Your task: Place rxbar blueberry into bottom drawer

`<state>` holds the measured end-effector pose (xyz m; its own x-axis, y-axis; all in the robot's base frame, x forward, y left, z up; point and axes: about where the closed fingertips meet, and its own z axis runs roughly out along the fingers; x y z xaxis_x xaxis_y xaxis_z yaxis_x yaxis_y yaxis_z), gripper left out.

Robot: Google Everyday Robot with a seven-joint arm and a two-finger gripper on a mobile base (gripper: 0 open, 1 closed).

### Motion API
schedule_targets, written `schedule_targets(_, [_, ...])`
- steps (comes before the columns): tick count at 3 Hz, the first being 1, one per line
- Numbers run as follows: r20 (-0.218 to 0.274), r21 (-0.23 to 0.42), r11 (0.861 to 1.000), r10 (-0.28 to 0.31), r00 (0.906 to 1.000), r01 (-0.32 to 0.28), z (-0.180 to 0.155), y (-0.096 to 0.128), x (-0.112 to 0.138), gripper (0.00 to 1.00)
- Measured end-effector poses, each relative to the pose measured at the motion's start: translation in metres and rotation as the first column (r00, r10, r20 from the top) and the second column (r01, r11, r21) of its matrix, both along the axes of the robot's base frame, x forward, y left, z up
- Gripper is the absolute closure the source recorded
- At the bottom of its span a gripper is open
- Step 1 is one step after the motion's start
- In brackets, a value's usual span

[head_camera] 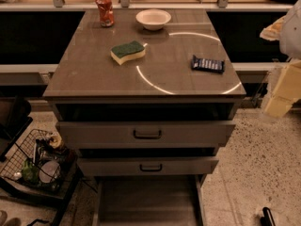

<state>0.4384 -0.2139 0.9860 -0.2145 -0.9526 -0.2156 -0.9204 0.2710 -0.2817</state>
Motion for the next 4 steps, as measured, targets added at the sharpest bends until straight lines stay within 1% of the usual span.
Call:
schedule_targets(1, [0.000,0.000,1.000,0.000,1.0000,0.000,0.000,0.000,0.000,0.00])
schedule_targets(2, [0.067,0.068,0.997,-0.029,0.9973,0.025,0.003,-0.009,0.022,0.00])
schedule_targets(3, [0.172,0.213,0.975,-0.096,0.9804,0.058,0.005,-0.036,0.073,0.00])
schedule_targets(4, [0.233,0.354,0.933,-0.154,0.9602,0.063,-0.001,-0.069,0.120,0.00])
